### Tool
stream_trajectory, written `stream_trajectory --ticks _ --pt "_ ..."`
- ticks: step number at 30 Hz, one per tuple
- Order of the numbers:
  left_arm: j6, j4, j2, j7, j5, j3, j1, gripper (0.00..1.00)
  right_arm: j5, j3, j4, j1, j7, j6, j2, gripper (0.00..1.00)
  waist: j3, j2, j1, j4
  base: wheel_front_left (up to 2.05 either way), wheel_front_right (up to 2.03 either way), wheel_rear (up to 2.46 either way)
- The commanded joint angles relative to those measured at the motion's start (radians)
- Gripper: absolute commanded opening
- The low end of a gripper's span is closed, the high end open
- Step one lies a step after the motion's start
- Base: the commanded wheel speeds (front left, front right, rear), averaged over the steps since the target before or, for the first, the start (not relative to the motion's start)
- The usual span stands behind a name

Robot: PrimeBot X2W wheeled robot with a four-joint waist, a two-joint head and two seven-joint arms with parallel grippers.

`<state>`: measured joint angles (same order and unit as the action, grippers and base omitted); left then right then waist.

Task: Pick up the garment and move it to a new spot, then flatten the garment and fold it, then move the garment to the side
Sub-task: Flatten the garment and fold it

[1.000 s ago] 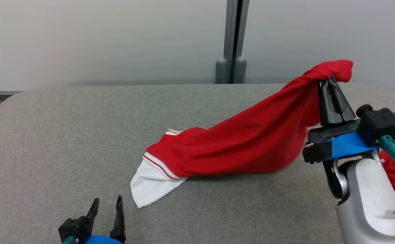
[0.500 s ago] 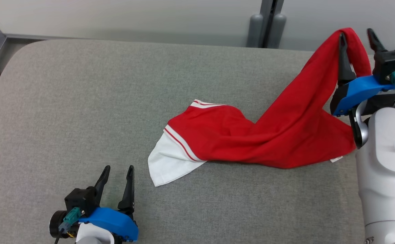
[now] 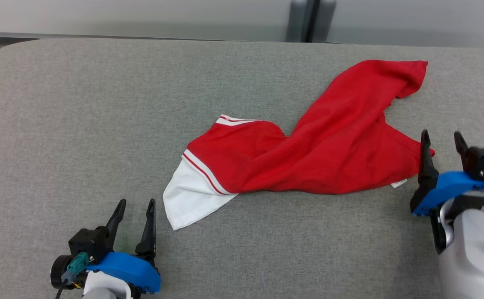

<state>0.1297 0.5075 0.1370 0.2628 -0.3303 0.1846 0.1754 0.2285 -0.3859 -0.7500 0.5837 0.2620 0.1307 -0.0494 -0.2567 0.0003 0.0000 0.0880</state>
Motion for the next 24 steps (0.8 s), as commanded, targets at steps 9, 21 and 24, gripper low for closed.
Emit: stream_trajectory --ticks 9,21,24 --pt "0.002 -0.017 0.021 0.002 -0.001 0.019 0.011 1.0 -0.131 0.047 -0.051 -0.097 0.004 0.0 -0.003 1.0 -0.021 -0.0003 0.0 -0.023 0.0 0.0 0.0" --pt "0.002 -0.024 0.055 0.002 -0.018 0.034 0.031 1.0 -0.162 0.038 -0.125 -0.04 0.002 0.0 -0.002 0.0 -0.048 -0.0003 0.0 0.005 0.0 0.0 0.0" --pt "0.002 -0.017 0.058 0.002 -0.018 0.029 0.017 1.0 -0.184 0.036 -0.094 -0.053 0.003 0.0 -0.003 0.0 -0.035 -0.0003 0.0 0.0 0.0 0.0 0.0"
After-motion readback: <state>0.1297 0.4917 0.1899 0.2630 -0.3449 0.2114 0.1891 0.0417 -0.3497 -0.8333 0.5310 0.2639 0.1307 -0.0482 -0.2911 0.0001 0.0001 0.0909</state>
